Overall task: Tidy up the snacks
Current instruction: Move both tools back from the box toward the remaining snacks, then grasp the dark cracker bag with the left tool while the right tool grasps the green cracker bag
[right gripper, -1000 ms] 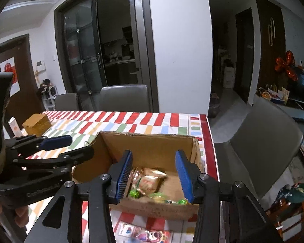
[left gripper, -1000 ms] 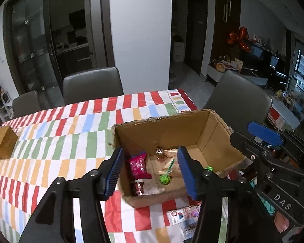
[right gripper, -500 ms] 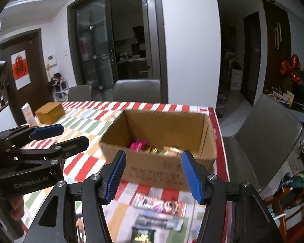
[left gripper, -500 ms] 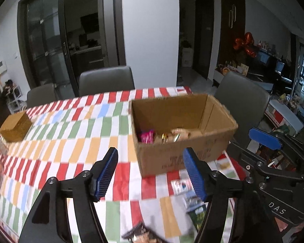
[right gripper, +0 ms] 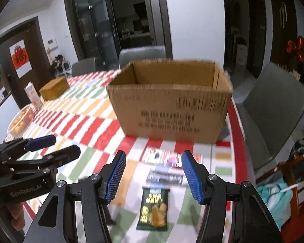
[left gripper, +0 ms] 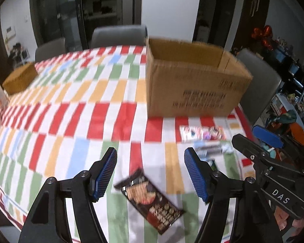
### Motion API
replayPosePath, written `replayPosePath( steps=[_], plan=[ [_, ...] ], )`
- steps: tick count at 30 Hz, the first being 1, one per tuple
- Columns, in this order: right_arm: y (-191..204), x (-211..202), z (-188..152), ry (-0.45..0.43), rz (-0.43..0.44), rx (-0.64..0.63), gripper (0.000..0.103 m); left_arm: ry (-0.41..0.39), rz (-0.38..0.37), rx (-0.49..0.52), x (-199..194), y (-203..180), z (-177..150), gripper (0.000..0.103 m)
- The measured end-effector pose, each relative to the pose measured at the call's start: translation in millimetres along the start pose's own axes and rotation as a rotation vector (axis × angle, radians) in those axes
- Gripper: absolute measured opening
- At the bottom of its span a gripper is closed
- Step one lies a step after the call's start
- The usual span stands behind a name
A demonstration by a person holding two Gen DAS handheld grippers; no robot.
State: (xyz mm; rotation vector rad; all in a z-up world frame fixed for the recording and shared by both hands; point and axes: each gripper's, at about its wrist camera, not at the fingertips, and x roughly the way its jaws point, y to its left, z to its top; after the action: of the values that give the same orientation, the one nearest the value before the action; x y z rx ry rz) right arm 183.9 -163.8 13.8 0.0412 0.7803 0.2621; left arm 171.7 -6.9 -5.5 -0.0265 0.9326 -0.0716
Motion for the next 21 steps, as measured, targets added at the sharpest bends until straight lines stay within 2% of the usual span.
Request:
replayPosePath(
  steps=[8, 21],
  plan=[
    [4.1, 28.4, -35.9, 0.124, 0.001, 0.006, 0.058, 0.147, 0.008, -0.048, 33.6, 2.7, -39.9, 0.068],
    [0.4, 62.6, -73.5, 0.264, -0.013, 0.010, 0.058, 0.265, 0.035, -0.066, 72.4, 3.3, -63.8, 0.069]
  ],
)
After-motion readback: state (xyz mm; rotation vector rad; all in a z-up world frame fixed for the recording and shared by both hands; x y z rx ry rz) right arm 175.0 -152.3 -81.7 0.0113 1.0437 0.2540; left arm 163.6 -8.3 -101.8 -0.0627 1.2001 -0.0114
